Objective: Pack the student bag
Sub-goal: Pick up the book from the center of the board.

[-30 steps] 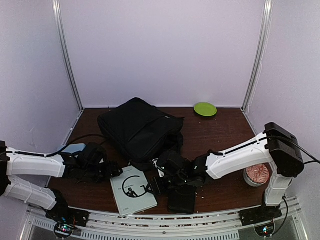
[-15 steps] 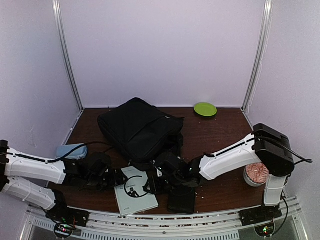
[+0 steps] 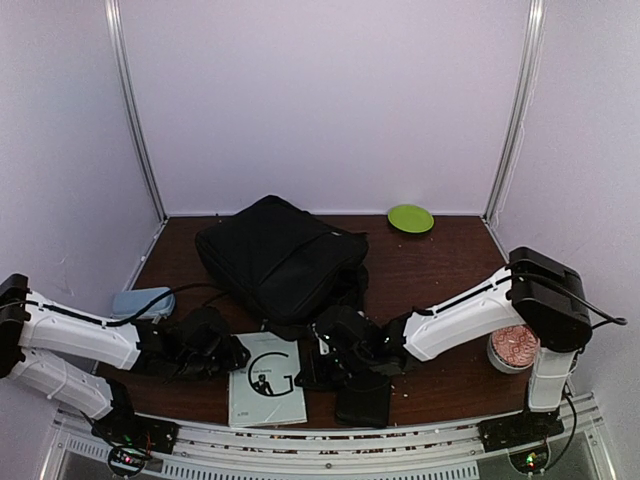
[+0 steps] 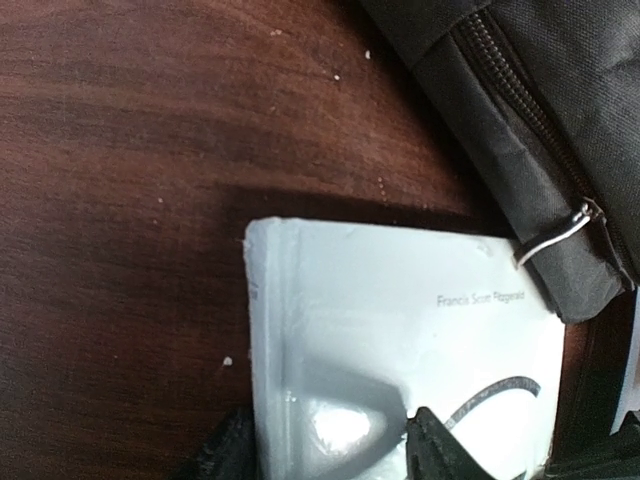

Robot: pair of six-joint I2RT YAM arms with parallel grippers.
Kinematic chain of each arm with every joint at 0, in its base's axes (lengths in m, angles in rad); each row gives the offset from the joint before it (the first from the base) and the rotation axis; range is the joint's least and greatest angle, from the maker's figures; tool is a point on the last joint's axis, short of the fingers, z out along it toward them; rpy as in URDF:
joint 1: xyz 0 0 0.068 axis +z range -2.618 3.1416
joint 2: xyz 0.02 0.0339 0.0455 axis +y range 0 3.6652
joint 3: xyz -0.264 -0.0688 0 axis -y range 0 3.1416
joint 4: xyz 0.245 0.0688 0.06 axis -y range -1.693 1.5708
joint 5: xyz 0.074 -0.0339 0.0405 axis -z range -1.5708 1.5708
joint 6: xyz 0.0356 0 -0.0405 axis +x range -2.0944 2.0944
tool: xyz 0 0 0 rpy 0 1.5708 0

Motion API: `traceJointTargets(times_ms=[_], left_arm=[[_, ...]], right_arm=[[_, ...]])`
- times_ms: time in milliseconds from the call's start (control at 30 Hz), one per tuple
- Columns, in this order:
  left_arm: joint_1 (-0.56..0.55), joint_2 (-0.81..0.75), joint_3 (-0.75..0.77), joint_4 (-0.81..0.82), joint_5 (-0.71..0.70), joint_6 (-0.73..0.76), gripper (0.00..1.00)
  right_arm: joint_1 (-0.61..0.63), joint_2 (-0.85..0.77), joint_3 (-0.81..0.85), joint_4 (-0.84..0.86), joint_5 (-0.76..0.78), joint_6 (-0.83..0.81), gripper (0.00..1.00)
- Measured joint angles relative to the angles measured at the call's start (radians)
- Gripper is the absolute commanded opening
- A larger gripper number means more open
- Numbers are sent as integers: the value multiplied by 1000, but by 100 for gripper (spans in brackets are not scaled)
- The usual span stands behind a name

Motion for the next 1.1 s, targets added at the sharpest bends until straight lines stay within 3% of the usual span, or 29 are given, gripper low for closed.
traceJointTargets(times_ms=[167,333,700,900,1100], left_arm=[[-5,-19,-11,-6,-6,-3,54],[-19,-108,-39,-74,4,-23,64],[-31,-498,-79,-301,-46,-74,80],[-31,-661,-170,-342,-94,-111,82],[-31,-663,-207,-333,-98,-122,83]], right_arm=[[0,-2,-12,29,-19,17,0],[6,-18,-24,70,-29,21,0],[6,-99,-64,109,-29,16,0],[8,-130,-105,123,-33,12,0],[11,-184,-130,101,-33,-21,0]])
